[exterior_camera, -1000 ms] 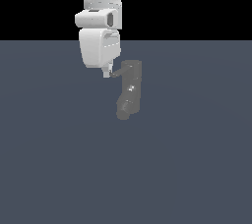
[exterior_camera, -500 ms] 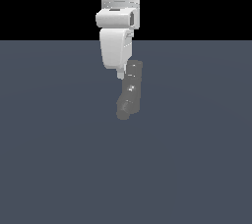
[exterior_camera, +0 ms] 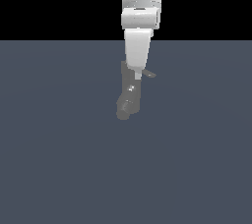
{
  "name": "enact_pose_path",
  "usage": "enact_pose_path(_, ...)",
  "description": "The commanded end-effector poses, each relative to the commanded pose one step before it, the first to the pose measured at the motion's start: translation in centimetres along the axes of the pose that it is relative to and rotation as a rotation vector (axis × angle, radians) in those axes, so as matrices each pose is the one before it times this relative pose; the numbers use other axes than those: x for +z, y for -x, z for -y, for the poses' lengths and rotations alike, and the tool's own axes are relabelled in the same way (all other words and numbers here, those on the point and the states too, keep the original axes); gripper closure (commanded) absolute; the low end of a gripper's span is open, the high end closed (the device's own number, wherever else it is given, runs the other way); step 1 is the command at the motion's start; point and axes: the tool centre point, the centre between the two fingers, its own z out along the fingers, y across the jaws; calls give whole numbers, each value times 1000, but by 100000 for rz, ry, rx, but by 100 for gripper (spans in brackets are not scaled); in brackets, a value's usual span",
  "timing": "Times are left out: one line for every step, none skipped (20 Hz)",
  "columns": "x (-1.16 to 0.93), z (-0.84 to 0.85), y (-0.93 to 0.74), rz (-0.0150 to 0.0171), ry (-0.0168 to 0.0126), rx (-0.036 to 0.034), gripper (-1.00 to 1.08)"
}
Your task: Turn on the faucet by rotating a designated handle.
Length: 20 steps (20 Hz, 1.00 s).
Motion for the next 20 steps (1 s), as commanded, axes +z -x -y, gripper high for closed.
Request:
enact_pose_path(-6, 342, -431, -13, 20, 131, 108)
enact_pose_path(0, 217, -263, -6, 2, 84, 108)
enact_pose_path(0, 215, -254, -5, 2, 69, 108)
enact_pose_path(0, 215, -261, -6, 2, 84, 108)
enact_pose_path(0, 214, -253, -5, 2, 69, 108)
enact_pose_path(1, 214, -260, -6, 3, 84, 108)
enact_pose_path(1, 213, -259, -6, 3, 84, 108)
enact_pose_path(0, 212, -250, -4, 2, 69, 108)
enact_pose_path(1, 212, -258, -5, 3, 84, 108)
enact_pose_path(0, 211, -249, -4, 2, 69, 108)
enact_pose_path(0, 211, -249, -4, 3, 69, 108)
enact_pose_path(1, 211, -256, -5, 3, 84, 108)
enact_pose_path(0, 210, -248, -4, 3, 69, 108)
enact_pose_path(1, 210, -255, -5, 3, 84, 108)
enact_pose_path(0, 209, -247, -4, 3, 69, 108)
enact_pose_path(1, 209, -254, -5, 4, 84, 108)
enact_pose_path(0, 209, -246, -4, 3, 69, 108)
enact_pose_path(1, 209, -254, -5, 4, 84, 108)
enact_pose_path(0, 208, -245, -4, 3, 69, 108)
enact_pose_path(1, 208, -253, -5, 4, 84, 108)
